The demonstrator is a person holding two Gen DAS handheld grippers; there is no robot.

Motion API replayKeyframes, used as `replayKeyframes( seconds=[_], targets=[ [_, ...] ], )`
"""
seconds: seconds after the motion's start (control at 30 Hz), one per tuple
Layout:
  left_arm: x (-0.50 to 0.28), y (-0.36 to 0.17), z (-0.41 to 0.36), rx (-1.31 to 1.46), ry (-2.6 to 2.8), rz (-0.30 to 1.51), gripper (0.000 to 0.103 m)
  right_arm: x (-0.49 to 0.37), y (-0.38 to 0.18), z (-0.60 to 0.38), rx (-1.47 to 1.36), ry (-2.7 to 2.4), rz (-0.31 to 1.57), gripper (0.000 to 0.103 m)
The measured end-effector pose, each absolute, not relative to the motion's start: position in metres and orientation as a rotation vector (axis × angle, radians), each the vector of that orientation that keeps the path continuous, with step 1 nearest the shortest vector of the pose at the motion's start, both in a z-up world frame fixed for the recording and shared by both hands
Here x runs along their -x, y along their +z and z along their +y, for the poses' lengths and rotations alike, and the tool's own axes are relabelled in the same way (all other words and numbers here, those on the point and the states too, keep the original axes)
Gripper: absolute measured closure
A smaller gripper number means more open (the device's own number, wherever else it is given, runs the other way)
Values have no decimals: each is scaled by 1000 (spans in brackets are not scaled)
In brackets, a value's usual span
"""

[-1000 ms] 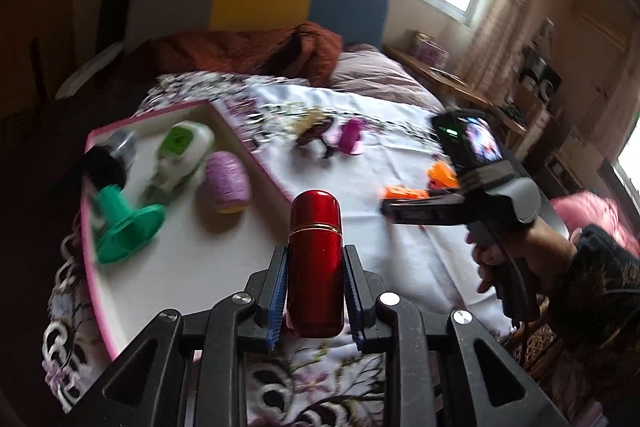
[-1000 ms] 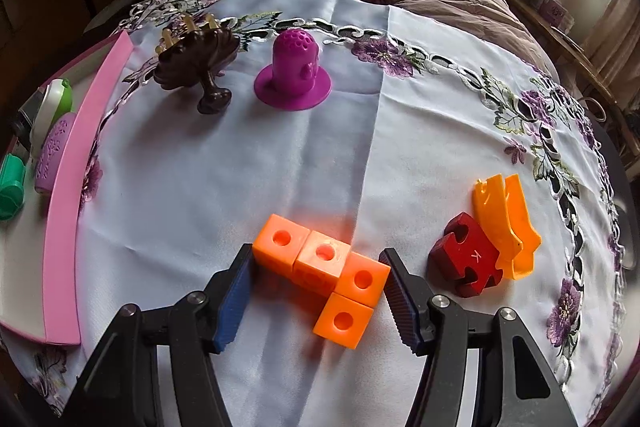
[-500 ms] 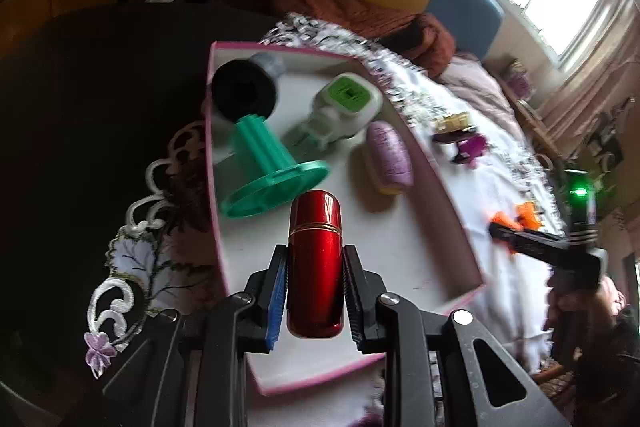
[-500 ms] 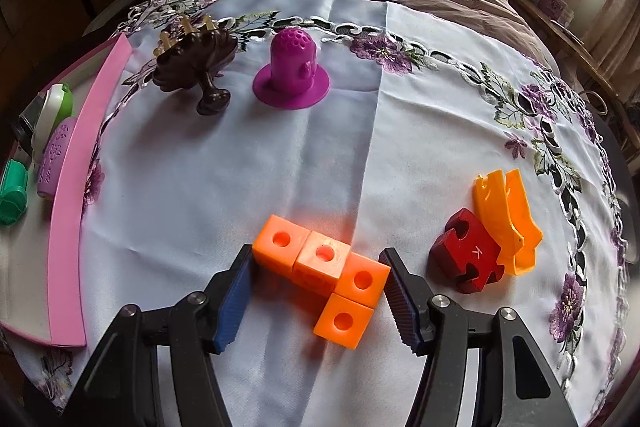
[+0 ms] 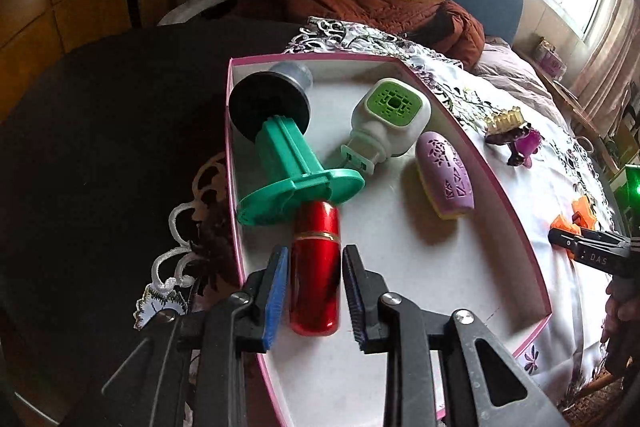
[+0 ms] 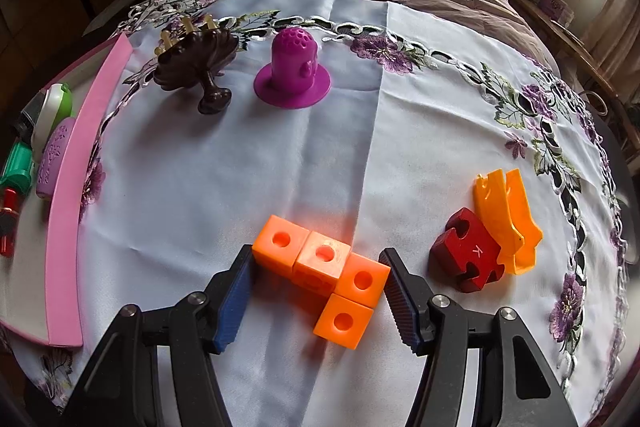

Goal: Organize rigid objects
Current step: 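Lower the red cylinder into the pink tray and open the left tool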

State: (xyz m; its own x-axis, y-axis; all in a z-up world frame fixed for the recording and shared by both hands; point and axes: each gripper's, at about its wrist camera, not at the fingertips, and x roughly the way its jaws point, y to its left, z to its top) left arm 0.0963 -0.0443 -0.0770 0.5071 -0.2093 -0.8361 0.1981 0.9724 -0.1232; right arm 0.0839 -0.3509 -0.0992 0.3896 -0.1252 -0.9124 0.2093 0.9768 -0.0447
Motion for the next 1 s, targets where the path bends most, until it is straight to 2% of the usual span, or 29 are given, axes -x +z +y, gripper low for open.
replayKeyframes(
  seconds=[0.1, 1.0],
  targets=[
    [-92, -71, -48, -23, -232, 981, 70, -84, -99, -351, -80, -213, 1151, 41],
    [-58, -37, -21, 25, -214, 895, 70, -81, -97, -346, -38, -215, 1139, 41]
  ],
)
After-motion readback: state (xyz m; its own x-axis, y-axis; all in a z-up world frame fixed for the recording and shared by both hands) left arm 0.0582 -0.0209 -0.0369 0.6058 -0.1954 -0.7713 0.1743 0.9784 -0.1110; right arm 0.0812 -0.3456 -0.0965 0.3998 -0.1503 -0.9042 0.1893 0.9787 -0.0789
